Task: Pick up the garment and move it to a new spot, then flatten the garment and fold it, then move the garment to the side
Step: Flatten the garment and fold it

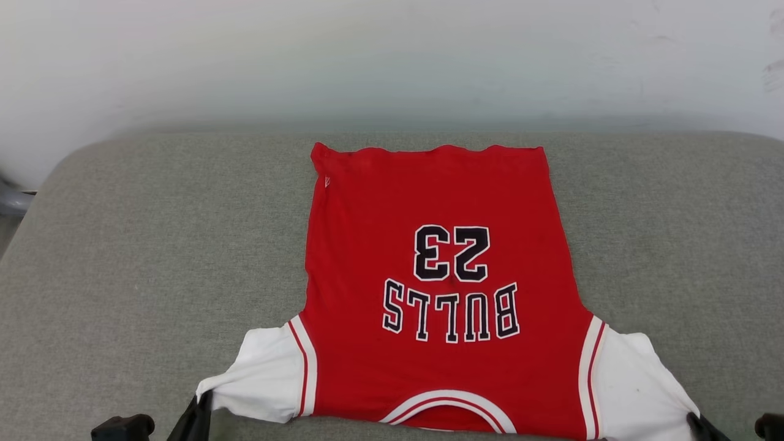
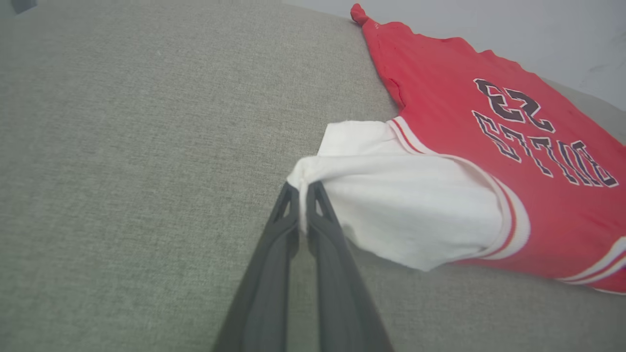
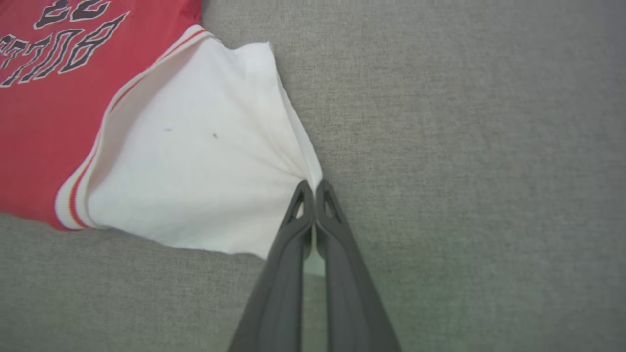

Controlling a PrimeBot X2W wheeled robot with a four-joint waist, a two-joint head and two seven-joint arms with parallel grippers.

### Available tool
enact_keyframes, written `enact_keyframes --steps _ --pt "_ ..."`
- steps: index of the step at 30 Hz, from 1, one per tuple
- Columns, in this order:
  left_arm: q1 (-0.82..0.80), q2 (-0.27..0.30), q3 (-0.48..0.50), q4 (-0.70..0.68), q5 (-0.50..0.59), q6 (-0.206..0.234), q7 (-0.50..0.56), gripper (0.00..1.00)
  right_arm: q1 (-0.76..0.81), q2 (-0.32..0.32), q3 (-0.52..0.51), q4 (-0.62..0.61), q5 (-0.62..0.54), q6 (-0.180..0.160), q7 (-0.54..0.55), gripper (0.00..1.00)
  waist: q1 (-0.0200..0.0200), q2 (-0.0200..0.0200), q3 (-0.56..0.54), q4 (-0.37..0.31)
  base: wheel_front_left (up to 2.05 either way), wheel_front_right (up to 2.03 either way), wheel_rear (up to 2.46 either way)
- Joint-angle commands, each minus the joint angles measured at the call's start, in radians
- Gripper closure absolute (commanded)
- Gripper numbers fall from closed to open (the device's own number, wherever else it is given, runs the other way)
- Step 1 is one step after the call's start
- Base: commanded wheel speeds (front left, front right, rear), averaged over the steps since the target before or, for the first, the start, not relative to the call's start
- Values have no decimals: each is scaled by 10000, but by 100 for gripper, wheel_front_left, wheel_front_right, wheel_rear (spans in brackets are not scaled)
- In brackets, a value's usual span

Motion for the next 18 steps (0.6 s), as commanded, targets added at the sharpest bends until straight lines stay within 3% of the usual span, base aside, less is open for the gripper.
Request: enact_keyframes --steps 1,2,3,11,18 --pt "-106 -96 25 -28 73 -38 -45 100 -146 27 -91 -29 -104 -21 -69 81 1 -1 -19 0 0 0 0" --pt "-131 -117 28 -39 153 -50 -45 100 -233 59 -120 -58 -108 -21 -99 44 1 -1 -30 0 0 0 0" --pt "-175 -157 28 -68 205 -68 -45 100 -363 129 -185 -105 -62 -21 -133 0 1 -1 -38 1 0 0 0" --pt "-526 -675 88 -622 825 -214 -36 100 -1989 -146 -880 -1259 -545 -16 -601 0 1 -1 236 362 0 0 0" --pt "-1008 -1161 46 -1312 1449 -363 -35 100 -5028 -1041 -1014 -2401 -952 -16 425 0 1 -1 1192 1079 0 0 0"
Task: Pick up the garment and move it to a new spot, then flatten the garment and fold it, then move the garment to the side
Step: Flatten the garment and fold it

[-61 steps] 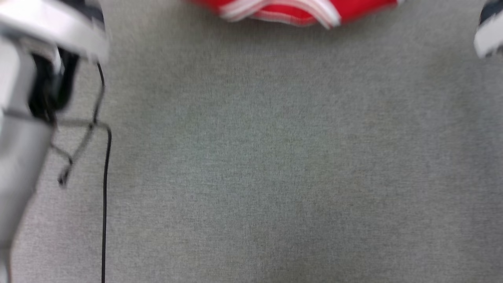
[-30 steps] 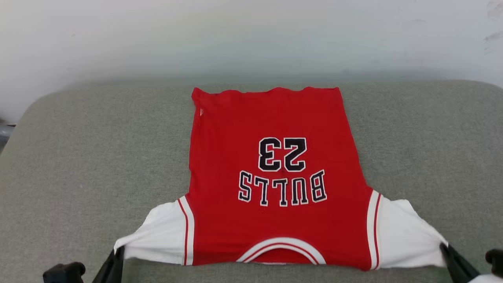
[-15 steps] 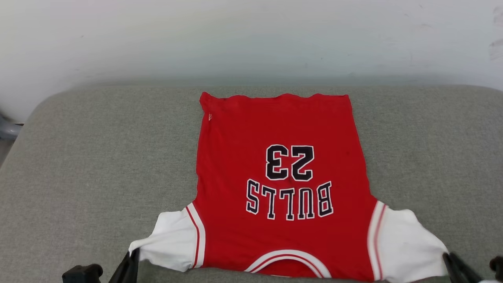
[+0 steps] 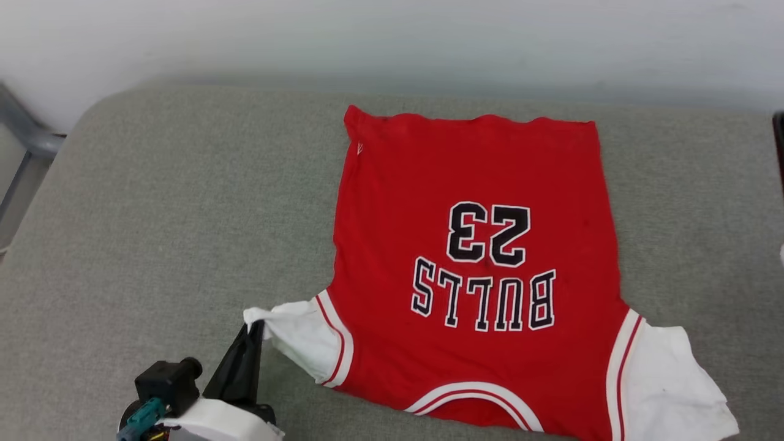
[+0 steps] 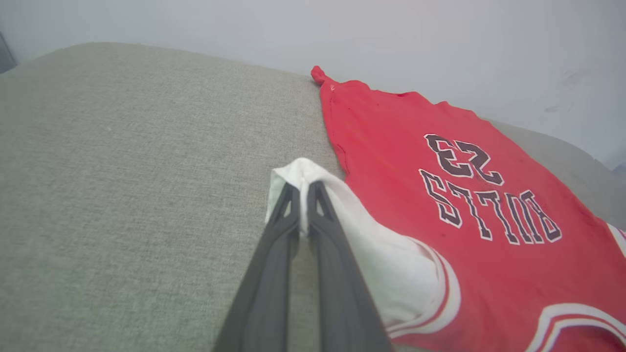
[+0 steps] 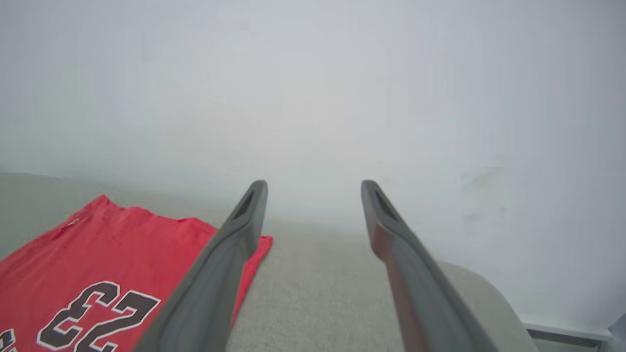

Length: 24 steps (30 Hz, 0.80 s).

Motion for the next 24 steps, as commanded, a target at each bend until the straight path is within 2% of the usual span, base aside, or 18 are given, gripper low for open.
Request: enact_keyframes --steps 1,4,7,11,13,19,24 --pt "-231 -109 1 -121 127 -49 -21 100 -686 -125 179 -111 -133 -9 255 0 -2 0 555 466 0 0 0" --pt "-537 -360 -32 -360 419 -124 -21 100 -2111 -458 657 -219 -334 -9 1107 0 -2 0 1098 832 0 0 0" --pt "-814 -628 21 -547 669 -230 -21 100 -3495 -832 1371 239 -396 -9 2313 0 -2 0 1600 1160 0 0 0" --pt "-1110 -994 113 -782 943 -429 -21 100 -5102 -1390 2417 1153 -7 -12 4334 0 -2 0 2242 1566 0 0 0" --pt "-1217 -1174 197 -859 1070 -528 -21 100 -5746 -1410 2769 1778 396 -9 5529 0 -2 0 2490 1692 0 0 0" --pt "-1510 -1643 328 -987 1418 -812 -21 100 -7184 -1802 3521 3189 1014 -10 8557 0 -2 0 3306 2058 0 0 0" --pt "-1799 -1963 510 -1004 1615 -1072 -21 100 -7700 -1986 3676 3973 837 -10 9759 0 -2 0 3912 2372 0 0 0"
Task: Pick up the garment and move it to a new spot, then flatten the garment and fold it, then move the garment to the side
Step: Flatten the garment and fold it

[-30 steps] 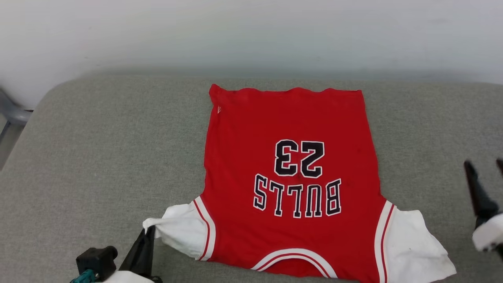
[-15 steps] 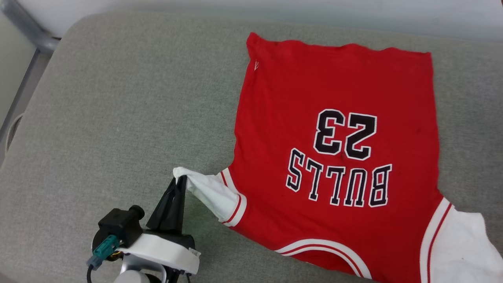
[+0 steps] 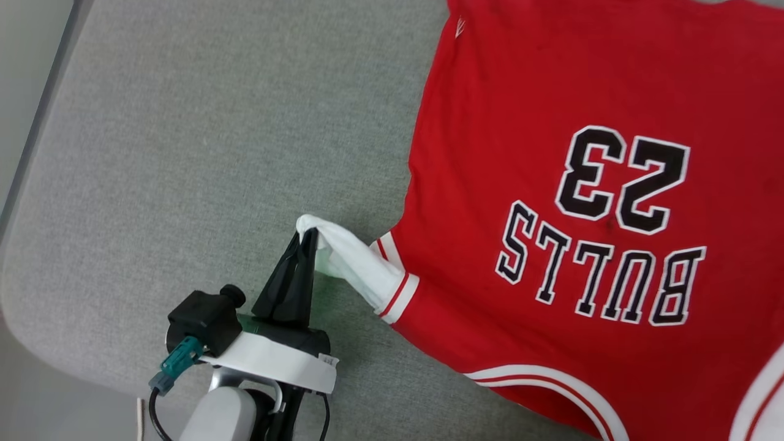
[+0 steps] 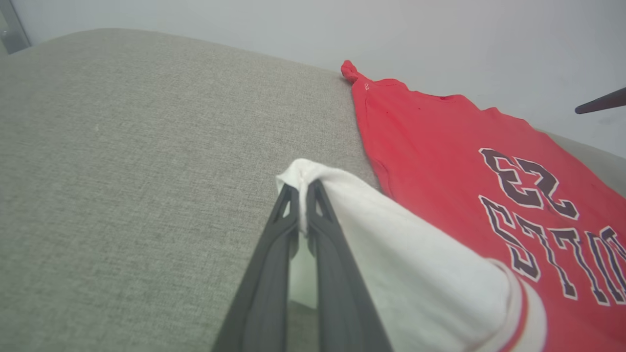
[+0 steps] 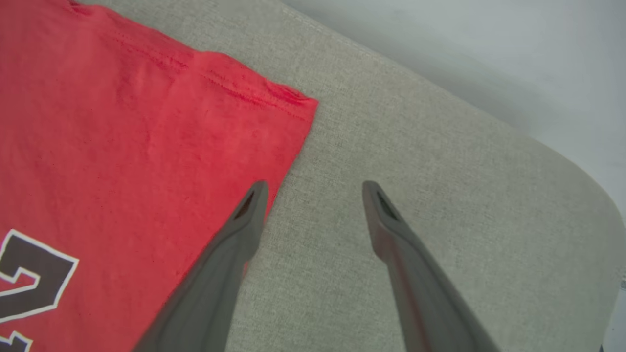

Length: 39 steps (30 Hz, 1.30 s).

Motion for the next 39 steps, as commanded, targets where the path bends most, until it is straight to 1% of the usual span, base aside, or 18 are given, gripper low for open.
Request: enact_keyframes --steps 1,6,11,14,15,16,19,22,24,26,31,32,33,39 --pt "-170 -109 81 -36 103 -93 -21 100 -212 60 -101 190 -60 -12 70 0 -3 0 462 332 0 0 0" --pt "-416 -311 152 -23 256 -257 -21 100 -131 135 -221 581 -280 -12 162 0 -3 0 930 558 0 0 0" --pt "-579 -467 189 94 339 -380 -21 100 768 338 -32 1109 -227 -6 282 0 -3 0 1095 662 0 0 0" --pt "-627 -503 217 154 369 -408 -21 100 1154 304 -39 1318 -127 5 463 0 -3 0 1106 666 0 0 0" --pt "-634 -515 225 171 387 -424 -21 100 1188 236 -38 1312 -144 5 450 37 -3 0 1105 663 0 0 0" --pt "-643 -528 243 193 396 -427 -21 100 1191 170 -32 1264 -168 5 368 100 -3 0 1096 656 0 0 0" --pt "-632 -554 323 282 404 -455 -21 100 973 67 -182 1169 -318 -15 -101 100 -3 0 972 590 0 0 0" --pt "-531 -567 436 384 471 -470 -21 100 669 137 -305 1027 -343 -15 -697 100 -3 0 702 464 0 0 0" --pt "-402 -569 522 456 513 -477 -21 100 551 242 -364 880 -169 -14 -1155 100 -3 0 453 343 0 0 0" --pt "-283 -572 600 515 579 -471 -21 100 495 176 -262 683 -41 -14 -1577 100 -3 0 164 226 0 0 0" --pt "134 -479 870 649 700 -483 -21 100 1058 -290 269 23 585 -14 -2450 100 -3 0 -624 -146 0 0 0" --pt "221 -453 929 665 720 -485 -21 100 1227 -435 391 -178 751 -14 -2590 100 -3 0 -776 -229 0 0 0" --pt "221 -453 929 665 720 -485 -21 100 1227 -435 391 -178 751 -14 -2590 100 -3 0 -776 -229 0 0 0" --pt "840 -333 1275 797 834 -482 -21 100 2944 -1292 664 -1558 1669 -14 -3523 100 -3 0 -1729 -743 0 0 0"
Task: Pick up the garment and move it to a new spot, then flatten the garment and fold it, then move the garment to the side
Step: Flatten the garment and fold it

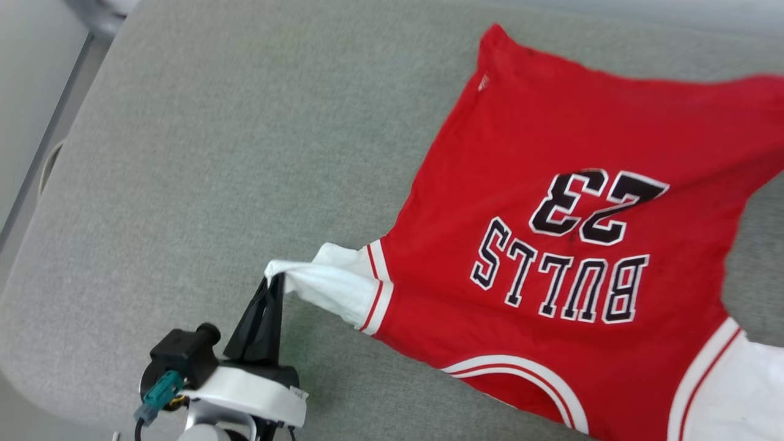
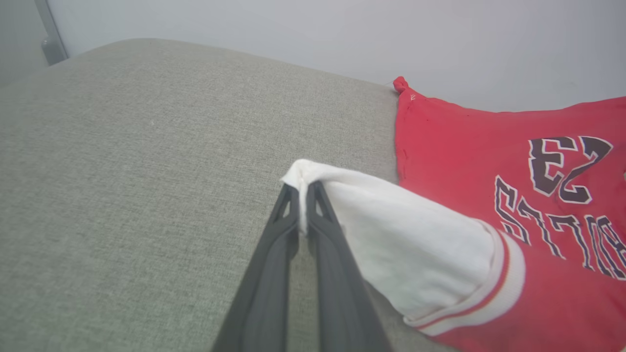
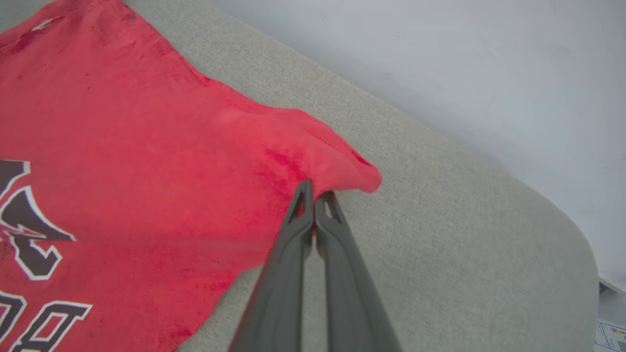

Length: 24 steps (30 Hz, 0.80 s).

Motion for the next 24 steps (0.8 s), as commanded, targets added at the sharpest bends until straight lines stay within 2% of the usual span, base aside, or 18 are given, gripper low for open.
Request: enact_keyframes --steps 1,6,10,14,19,24 --pt "163 27 74 23 77 5 -21 100 448 -206 -3 -220 38 -16 -162 100 0 0 -539 -421 0 0 0" --pt "619 167 322 86 96 60 -21 100 2604 -583 -553 -1333 343 -16 -536 100 0 0 -1058 -864 0 0 0" --pt "869 238 441 165 117 59 -21 100 4515 -368 -1407 -1828 400 -16 -774 100 0 0 -1335 -1126 0 0 0" --pt "1034 284 538 217 102 106 -21 100 6413 76 -2376 -2248 253 -16 -884 100 0 0 -1548 -1321 0 0 0" --pt "1194 345 628 259 82 148 -21 100 8461 998 -3606 -2698 193 -16 -683 100 0 0 -1700 -1507 0 0 0" --pt "1257 430 688 299 96 182 -21 100 10212 1868 -4245 -2846 -225 -16 -300 100 0 0 -1736 -1627 0 0 0"
